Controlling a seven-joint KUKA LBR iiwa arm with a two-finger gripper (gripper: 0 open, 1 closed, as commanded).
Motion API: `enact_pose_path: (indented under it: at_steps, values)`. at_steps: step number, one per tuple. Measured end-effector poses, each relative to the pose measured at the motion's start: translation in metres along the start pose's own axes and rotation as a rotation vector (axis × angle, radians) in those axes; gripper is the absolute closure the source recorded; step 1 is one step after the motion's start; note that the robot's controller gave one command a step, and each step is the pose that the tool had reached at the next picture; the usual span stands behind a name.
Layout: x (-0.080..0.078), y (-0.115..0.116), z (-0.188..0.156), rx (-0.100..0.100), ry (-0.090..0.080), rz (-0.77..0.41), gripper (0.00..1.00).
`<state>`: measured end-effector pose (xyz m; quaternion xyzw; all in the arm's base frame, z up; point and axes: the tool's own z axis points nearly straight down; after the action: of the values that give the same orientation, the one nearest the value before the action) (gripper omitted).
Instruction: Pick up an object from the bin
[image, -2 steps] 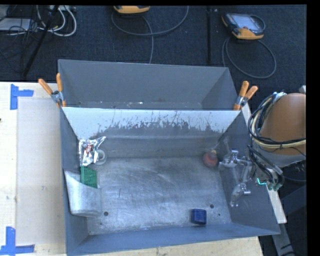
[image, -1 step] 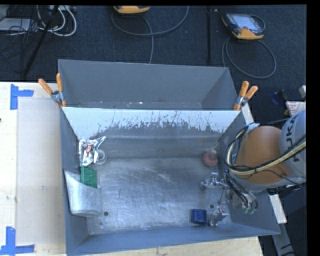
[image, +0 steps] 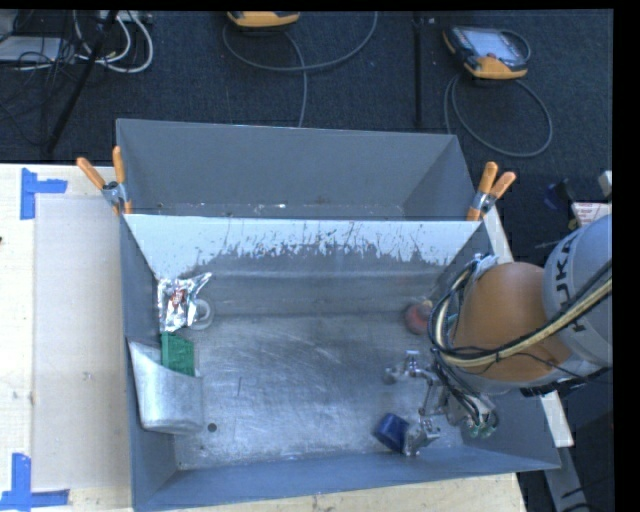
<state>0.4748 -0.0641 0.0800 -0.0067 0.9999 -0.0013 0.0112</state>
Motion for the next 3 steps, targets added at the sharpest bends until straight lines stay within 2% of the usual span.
enact_pose_path:
  at_steps: [1,2,3]
  values:
    - [0.006,0.0,0.003,-0.003,0.023,-0.003,1.0]
    - [0.002,0.012,-0.043,-0.003,0.019,-0.022,1.0]
    - [0.003,0.012,-0.041,-0.003,0.024,-0.024,0.0]
